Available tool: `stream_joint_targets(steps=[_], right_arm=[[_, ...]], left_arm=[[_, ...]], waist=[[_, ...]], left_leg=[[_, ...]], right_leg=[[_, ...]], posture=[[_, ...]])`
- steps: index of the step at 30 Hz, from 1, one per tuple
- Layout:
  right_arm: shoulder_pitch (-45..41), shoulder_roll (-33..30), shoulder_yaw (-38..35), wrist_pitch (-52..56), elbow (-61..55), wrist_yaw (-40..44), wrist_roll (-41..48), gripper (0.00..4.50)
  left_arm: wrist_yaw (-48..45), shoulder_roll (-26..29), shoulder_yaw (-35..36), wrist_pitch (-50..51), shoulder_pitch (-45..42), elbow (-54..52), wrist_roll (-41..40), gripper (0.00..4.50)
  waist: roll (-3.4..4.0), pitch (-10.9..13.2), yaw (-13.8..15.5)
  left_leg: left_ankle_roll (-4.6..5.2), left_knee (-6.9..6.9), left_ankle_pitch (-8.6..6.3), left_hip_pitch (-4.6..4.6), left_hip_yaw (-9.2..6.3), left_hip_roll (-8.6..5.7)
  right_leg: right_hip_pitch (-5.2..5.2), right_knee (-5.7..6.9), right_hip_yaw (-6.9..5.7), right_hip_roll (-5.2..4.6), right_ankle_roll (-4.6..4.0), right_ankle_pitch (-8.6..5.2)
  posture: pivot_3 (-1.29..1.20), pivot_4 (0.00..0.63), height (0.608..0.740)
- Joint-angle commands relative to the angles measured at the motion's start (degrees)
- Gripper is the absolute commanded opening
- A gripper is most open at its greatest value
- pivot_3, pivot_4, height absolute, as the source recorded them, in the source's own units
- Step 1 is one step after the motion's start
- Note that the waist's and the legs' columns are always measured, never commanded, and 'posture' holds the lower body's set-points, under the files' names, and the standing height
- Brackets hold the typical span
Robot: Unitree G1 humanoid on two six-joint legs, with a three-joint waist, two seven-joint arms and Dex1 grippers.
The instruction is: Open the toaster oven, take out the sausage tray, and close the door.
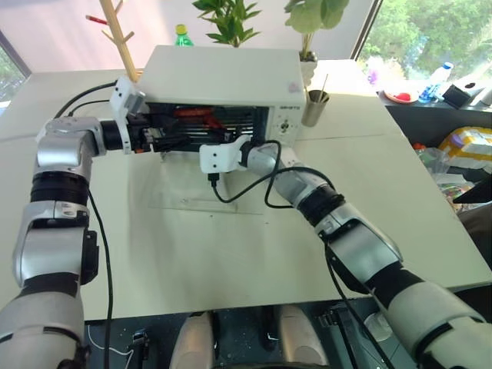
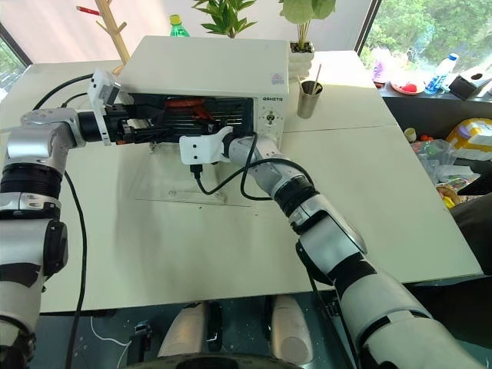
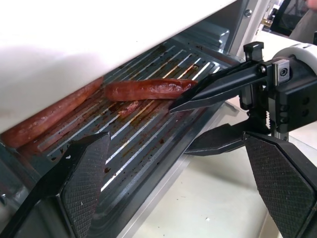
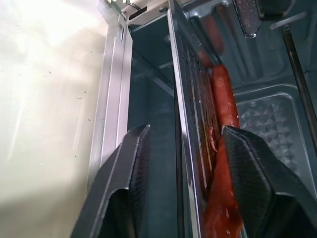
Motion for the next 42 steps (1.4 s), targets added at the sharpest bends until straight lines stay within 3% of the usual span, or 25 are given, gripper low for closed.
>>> stream_joint_targets(steps=[1,9,12,15,25,37,42], right_arm=[[-4.2,1.6,0.4,-1.5,3.7,-2.9,-0.7,2.42],[-8.8,3.4,2.0,-2.8,13.2,-6.8,-2.4,2.42],[-9.2,3.7,1.8,-3.1,14.0,-6.5,-2.0,1.64],[-8.7,3.7,1.8,-3.1,13.7,-6.0,-1.9,0.04],[-5.7,1.6,1.1,-2.2,6.1,-3.1,-1.1,0.04],[15.5,-8.0,-1.4,7.5,-34.4,9.8,0.2,0.04],[22.7,-12.4,-3.0,8.3,-45.6,12.7,1.3,0.04]], left_arm=[[0.2,1.2,1.4,-0.7,-1.8,-1.3,-0.1,4.50],[0.3,1.0,1.4,-0.7,-1.9,-1.5,-0.2,4.50],[0.4,1.0,1.5,-0.7,-1.9,-1.5,-0.2,4.50],[0.5,1.1,1.6,-0.7,-1.8,-1.4,-0.3,4.50],[0.1,0.7,1.2,-1.5,-3.1,0.8,0.3,4.50],[-2.0,-0.7,0.0,-5.3,-5.4,7.5,2.5,4.50],[-2.7,-1.4,-0.5,-6.5,-6.3,9.9,3.2,4.50]], waist=[[0.00,0.0,0.0],[0.00,0.0,-0.1],[0.00,0.0,-0.1],[0.00,0.0,-0.1],[-0.01,0.0,-0.1],[-0.02,0.0,1.5],[-0.04,0.0,1.9]], left_leg=[[0.00,0.00,0.00,0.00,0.00,0.00],[0.00,-0.01,0.00,0.00,0.00,0.00],[0.00,-0.01,0.00,0.00,0.00,0.00],[0.00,-0.01,0.00,0.00,0.00,0.00],[-0.01,-0.01,0.00,-0.01,0.00,0.00],[0.00,0.03,0.00,-0.09,-0.03,-0.06],[0.00,0.05,0.00,-0.11,-0.06,-0.08]], right_leg=[[0.00,0.00,0.00,0.00,0.00,0.00],[-0.01,0.00,0.00,0.00,0.00,0.00],[-0.01,0.01,0.00,0.00,0.00,0.00],[-0.01,0.01,0.00,0.00,0.00,0.00],[-0.02,0.02,0.00,0.00,0.00,0.00],[-0.03,-0.01,-0.01,-0.04,0.02,0.00],[-0.02,-0.03,-0.04,-0.05,0.03,0.00]], posture=[[0.00,0.150,0.717],[0.00,0.150,0.717],[0.00,0.150,0.717],[0.00,0.150,0.717],[0.00,0.150,0.717],[0.00,0.150,0.717],[0.00,0.150,0.717]])
